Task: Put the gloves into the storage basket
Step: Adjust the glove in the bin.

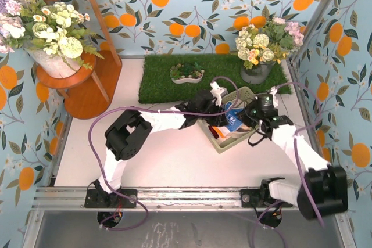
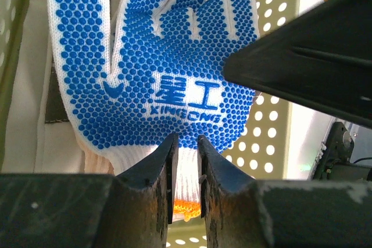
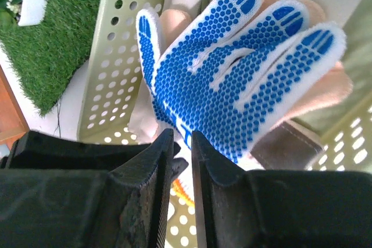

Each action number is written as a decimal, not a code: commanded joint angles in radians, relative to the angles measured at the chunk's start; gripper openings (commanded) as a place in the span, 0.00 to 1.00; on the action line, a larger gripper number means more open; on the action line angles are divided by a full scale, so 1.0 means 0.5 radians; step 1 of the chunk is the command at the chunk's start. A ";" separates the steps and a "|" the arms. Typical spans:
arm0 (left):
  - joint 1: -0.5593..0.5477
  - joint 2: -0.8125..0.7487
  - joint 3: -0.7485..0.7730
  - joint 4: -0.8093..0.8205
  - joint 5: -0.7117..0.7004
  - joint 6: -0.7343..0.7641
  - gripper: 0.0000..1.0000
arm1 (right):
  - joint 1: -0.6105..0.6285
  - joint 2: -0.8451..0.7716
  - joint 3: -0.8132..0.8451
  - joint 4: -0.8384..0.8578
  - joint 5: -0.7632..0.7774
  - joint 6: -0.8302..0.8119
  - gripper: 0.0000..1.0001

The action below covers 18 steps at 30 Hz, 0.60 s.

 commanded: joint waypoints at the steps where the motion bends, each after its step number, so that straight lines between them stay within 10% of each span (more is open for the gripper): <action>1: -0.016 0.025 0.007 0.134 0.021 -0.013 0.22 | -0.091 0.198 -0.012 0.307 -0.297 -0.013 0.16; 18: -0.017 0.078 0.048 -0.257 -0.251 0.138 0.21 | -0.196 0.456 -0.017 0.242 -0.003 -0.170 0.24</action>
